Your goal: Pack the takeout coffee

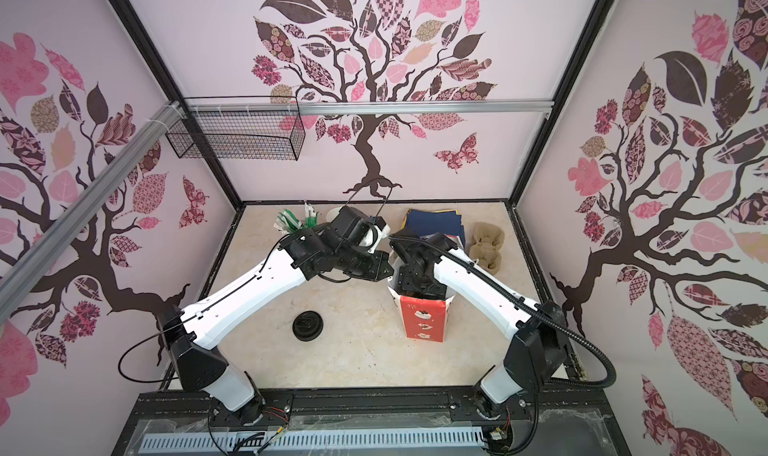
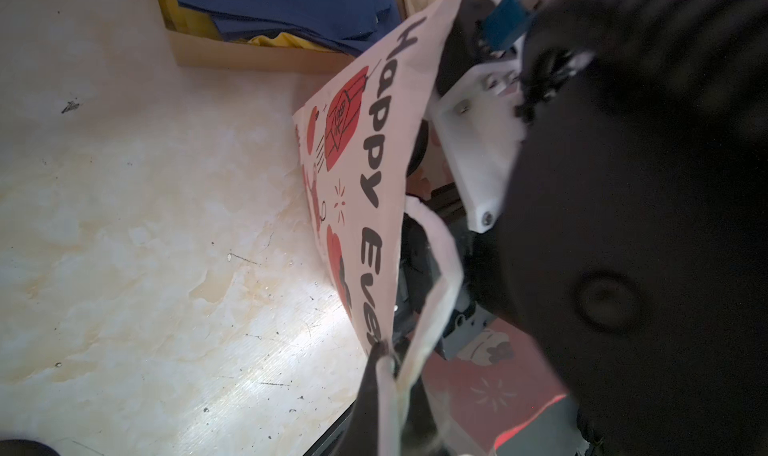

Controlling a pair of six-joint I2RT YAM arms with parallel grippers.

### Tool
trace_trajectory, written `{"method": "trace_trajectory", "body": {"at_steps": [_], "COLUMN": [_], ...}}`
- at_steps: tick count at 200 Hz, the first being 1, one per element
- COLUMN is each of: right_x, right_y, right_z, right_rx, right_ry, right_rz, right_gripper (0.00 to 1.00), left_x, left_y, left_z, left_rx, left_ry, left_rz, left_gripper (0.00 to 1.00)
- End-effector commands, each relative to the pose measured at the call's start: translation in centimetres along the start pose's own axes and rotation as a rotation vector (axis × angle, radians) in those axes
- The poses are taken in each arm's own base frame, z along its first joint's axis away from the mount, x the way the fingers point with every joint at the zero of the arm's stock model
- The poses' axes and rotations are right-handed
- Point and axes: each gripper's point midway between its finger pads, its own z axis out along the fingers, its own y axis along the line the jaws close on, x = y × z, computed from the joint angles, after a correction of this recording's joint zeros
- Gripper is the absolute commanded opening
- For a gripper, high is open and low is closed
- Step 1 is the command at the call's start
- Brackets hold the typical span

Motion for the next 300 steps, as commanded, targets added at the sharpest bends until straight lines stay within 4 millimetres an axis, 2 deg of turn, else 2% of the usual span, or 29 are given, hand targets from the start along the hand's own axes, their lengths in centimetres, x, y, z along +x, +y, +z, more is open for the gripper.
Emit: {"method": "trace_trajectory", "body": {"at_steps": [1,38,106,136,169,201,221,235,266,300], "right_x": [0.9,0.9,1.6,2.0,2.4,2.8,3.0,3.0,2.5,1.7], "right_y": [-0.8,0.3,-1.1,-0.8,1.1,3.9,4.8,4.6,3.8,1.6], "right_z": [-0.7,-1.3,-1.7,-1.5,-1.4,-1.6,-1.8,-1.8,-2.5,-3.3], "right_rx": [0.020,-0.012,-0.002,-0.018,-0.058,-0.144,-0.161,-0.151,-0.124,-0.033], "right_ry": [0.030,0.026,0.010,0.026,0.040,0.050,0.056,0.053,0.021,-0.034], "right_rz": [0.025,-0.011,0.041,0.008,-0.093,-0.152,-0.180,-0.177,-0.159,-0.107], "right_gripper": [0.89,0.89,0.91,0.89,0.84,0.83,0.83,0.83,0.82,0.81], "left_x": [-1.0,-0.7,-0.2,-0.2,-0.4,-0.6,-0.3,-0.2,0.0,0.3], "left_y": [-1.0,0.2,2.1,2.5,1.5,-0.7,-1.8,-2.1,-0.4,1.1], "left_z": [-1.7,-1.9,-2.3,-2.5,-2.5,-2.3,-2.1,-2.0,-1.9,-2.2], "left_rx": [0.037,-0.026,-0.115,-0.142,-0.095,0.018,0.068,0.076,-0.011,-0.091], "left_ry": [-0.074,-0.073,-0.083,-0.094,-0.095,-0.094,-0.081,-0.079,-0.077,-0.069], "left_rz": [0.020,0.041,0.086,0.104,0.122,0.140,0.156,0.161,0.146,0.158], "left_gripper": [0.00,0.00,0.00,0.00,0.00,0.00,0.00,0.00,0.00,0.00]}}
